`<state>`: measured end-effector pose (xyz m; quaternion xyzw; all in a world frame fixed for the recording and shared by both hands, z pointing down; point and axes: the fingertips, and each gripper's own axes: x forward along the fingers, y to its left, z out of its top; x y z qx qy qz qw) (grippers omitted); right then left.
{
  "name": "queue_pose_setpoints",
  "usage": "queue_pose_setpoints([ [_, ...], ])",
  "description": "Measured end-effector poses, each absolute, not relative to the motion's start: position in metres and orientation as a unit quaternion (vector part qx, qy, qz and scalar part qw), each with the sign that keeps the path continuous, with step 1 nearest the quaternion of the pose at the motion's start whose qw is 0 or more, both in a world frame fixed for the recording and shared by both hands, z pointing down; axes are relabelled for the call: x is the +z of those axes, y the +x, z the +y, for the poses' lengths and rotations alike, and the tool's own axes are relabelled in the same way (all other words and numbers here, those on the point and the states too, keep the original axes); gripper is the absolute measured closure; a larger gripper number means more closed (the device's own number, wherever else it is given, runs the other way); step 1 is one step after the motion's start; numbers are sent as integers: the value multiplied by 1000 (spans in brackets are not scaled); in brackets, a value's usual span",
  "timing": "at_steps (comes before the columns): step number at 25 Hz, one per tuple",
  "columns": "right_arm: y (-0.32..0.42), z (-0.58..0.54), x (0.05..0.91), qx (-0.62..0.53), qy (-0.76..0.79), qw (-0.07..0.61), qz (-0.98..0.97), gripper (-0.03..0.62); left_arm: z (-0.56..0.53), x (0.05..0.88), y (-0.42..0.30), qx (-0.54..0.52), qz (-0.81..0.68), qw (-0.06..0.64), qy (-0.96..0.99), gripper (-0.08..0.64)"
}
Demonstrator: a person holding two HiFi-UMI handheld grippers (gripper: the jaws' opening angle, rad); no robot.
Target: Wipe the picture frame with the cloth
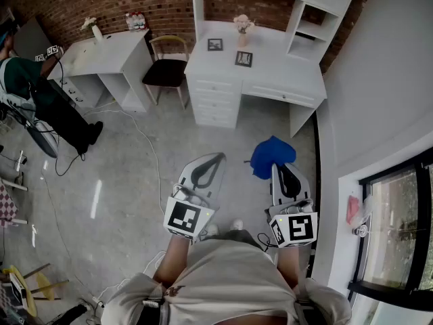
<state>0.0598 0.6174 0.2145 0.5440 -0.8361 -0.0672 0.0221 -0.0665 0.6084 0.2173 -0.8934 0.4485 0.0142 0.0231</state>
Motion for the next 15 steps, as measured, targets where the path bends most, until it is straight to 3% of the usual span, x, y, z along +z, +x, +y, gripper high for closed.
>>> queue_pose_setpoints([
  [15,108,592,224,-62,528,23,-846,571,589,223,-17,-7,473,30,-881,565],
])
